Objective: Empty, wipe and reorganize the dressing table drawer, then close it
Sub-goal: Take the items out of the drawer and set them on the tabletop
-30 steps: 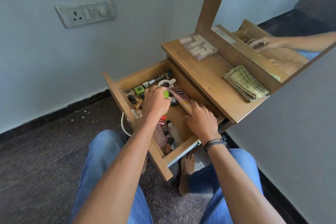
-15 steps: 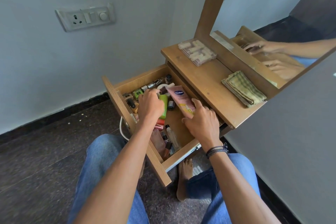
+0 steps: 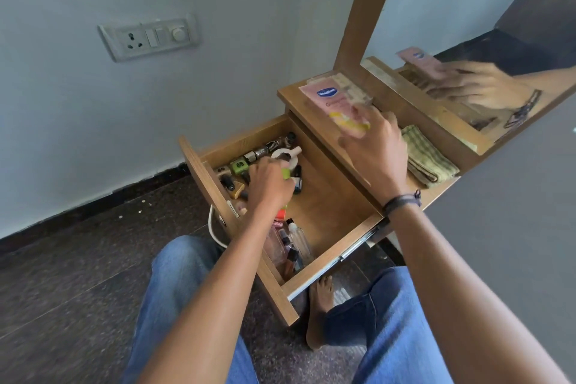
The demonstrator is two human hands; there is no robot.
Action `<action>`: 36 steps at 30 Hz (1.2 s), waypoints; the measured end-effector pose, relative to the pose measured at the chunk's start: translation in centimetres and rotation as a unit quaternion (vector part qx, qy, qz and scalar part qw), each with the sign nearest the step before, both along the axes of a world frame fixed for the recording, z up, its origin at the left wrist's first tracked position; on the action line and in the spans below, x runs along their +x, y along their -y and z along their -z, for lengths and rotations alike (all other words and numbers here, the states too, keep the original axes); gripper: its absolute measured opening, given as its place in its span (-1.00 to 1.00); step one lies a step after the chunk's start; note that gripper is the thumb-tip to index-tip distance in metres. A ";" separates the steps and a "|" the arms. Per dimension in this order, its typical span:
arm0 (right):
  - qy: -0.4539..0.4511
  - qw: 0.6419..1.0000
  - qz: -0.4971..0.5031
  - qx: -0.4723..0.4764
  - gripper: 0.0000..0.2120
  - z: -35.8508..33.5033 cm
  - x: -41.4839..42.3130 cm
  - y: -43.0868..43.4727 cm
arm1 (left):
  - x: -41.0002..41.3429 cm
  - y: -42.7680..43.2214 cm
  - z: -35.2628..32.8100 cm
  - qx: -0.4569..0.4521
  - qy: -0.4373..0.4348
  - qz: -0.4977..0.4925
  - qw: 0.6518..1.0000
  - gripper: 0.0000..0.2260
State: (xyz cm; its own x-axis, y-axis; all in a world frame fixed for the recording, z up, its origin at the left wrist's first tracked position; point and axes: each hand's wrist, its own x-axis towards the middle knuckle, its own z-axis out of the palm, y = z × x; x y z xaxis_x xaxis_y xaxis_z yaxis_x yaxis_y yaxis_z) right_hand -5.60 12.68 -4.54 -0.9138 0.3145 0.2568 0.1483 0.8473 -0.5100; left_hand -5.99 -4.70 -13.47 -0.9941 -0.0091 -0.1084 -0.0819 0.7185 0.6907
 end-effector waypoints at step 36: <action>-0.047 0.984 0.046 0.167 -0.63 2.0 -9.9 -4.4 | -1.1 -0.5 1.6 -0.072 -0.024 0.067 0.995 -0.61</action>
